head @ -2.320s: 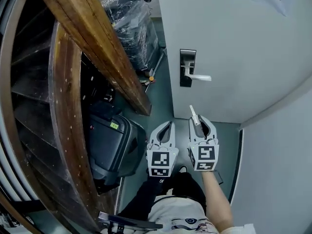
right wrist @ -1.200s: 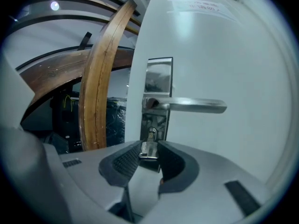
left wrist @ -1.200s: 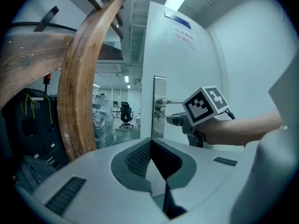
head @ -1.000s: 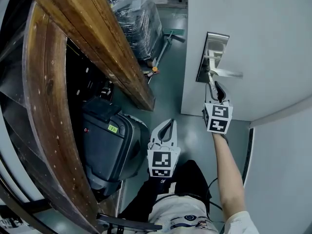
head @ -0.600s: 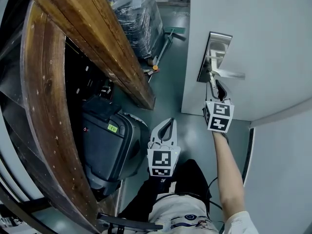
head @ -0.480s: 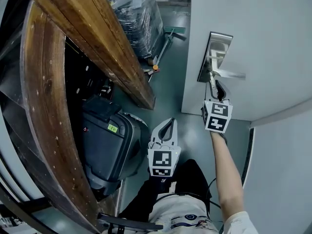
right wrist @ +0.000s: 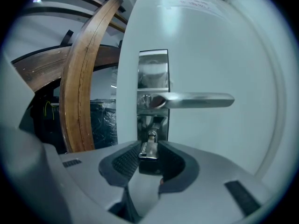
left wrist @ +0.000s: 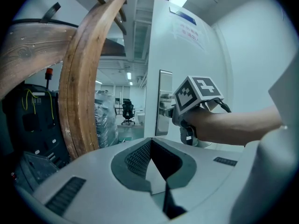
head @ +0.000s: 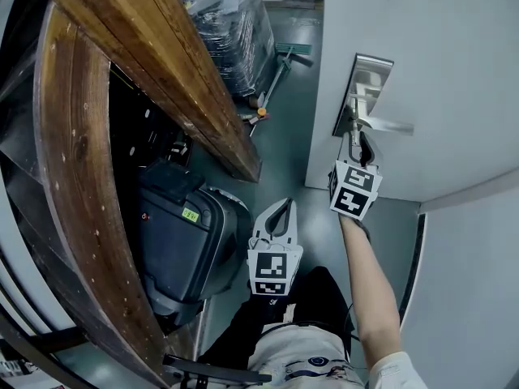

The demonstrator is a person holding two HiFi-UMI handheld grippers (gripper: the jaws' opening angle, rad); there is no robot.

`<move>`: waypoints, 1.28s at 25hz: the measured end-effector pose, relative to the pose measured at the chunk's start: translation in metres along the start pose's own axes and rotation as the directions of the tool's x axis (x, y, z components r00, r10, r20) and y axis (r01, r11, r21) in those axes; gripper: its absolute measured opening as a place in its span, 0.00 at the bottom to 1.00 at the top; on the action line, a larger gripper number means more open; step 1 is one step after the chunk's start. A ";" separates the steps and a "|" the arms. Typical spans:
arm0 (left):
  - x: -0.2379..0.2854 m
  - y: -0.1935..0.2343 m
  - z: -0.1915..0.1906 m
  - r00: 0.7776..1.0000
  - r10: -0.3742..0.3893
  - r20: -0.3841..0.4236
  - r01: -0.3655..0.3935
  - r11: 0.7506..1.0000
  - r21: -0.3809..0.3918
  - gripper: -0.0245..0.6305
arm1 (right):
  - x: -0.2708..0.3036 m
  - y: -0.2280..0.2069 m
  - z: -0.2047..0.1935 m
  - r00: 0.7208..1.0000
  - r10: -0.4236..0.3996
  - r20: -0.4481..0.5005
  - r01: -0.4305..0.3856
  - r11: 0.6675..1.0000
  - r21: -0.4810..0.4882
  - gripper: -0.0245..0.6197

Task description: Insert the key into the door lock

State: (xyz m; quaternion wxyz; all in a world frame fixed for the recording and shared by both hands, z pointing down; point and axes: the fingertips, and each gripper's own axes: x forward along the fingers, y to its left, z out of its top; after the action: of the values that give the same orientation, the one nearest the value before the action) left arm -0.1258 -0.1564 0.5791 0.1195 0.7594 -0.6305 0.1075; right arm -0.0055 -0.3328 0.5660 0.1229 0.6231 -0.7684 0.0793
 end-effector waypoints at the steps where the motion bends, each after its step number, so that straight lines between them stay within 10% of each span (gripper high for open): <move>1: 0.000 0.001 -0.001 1.000 0.001 -0.002 -0.001 1.000 -0.001 0.04 | 0.002 0.000 0.000 1.000 -0.005 0.001 0.005 1.000 0.002 0.22; 20: 0.000 0.009 -0.006 0.999 0.030 -0.017 -0.030 1.000 0.000 0.04 | 0.022 0.001 0.008 0.999 0.028 0.036 -0.026 0.998 -0.051 0.22; 32: -0.035 -0.031 0.083 1.000 -0.004 0.022 0.005 1.000 -0.010 0.04 | -0.136 -0.003 0.061 0.986 0.115 0.119 -0.105 0.990 -0.089 0.22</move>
State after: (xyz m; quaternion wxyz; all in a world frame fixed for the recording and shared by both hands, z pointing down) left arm -0.1005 -0.1442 0.4883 0.1166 0.7613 -0.6306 0.0959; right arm 0.0181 -0.2228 0.4686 0.0959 0.5777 -0.8104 0.0155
